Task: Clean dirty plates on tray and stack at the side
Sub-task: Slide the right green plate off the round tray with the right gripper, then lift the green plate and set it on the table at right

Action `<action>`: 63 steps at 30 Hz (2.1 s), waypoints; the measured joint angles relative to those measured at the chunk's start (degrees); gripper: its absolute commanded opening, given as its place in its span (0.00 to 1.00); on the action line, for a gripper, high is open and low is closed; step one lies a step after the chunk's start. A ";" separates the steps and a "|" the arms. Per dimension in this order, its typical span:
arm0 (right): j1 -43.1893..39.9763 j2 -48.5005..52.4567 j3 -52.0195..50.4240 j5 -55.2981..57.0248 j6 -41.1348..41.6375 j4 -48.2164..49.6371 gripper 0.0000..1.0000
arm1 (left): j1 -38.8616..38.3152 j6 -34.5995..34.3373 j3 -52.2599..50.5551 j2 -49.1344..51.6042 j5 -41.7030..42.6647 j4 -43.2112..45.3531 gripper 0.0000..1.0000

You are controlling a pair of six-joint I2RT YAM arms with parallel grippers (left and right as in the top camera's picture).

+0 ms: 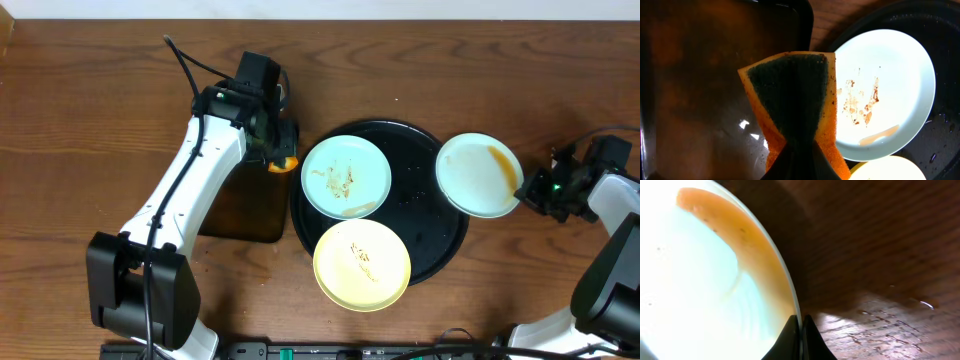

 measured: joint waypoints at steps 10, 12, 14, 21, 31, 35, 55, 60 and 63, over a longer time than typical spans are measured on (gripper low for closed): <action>3.23 -12.02 -0.13 -0.35 -2.67 -0.07 0.01 | 0.00 0.00 0.00 0.00 -0.02 0.00 0.08; 4.70 -14.71 -0.13 0.22 -2.95 -0.17 0.01 | 0.00 0.00 0.00 0.00 -0.02 0.00 0.07; 6.67 -17.07 -0.13 1.77 -3.19 -0.37 0.01 | 0.00 0.00 0.00 0.00 -0.02 0.00 0.08; 17.46 -22.14 -0.13 14.58 -3.65 -0.44 0.01 | 0.00 0.00 0.00 0.00 -0.02 0.00 0.08; 34.86 -22.64 -0.13 35.74 -3.87 0.33 0.01 | 0.00 0.00 0.00 0.00 -0.02 0.00 0.07; 41.68 -22.64 -0.13 42.97 -5.22 1.25 0.01 | 0.00 0.00 0.00 0.00 -0.02 0.00 0.07; 62.58 -22.64 -0.13 72.72 -23.69 9.68 0.01 | 0.00 0.00 0.00 0.00 0.00 0.00 0.08; 62.69 -22.64 -0.13 77.33 -25.77 10.12 0.01 | 0.00 0.00 0.00 0.00 -0.02 0.00 0.08; 62.69 -22.64 -0.13 78.77 -26.47 10.73 0.01 | 0.00 0.00 0.00 0.00 0.00 0.00 0.07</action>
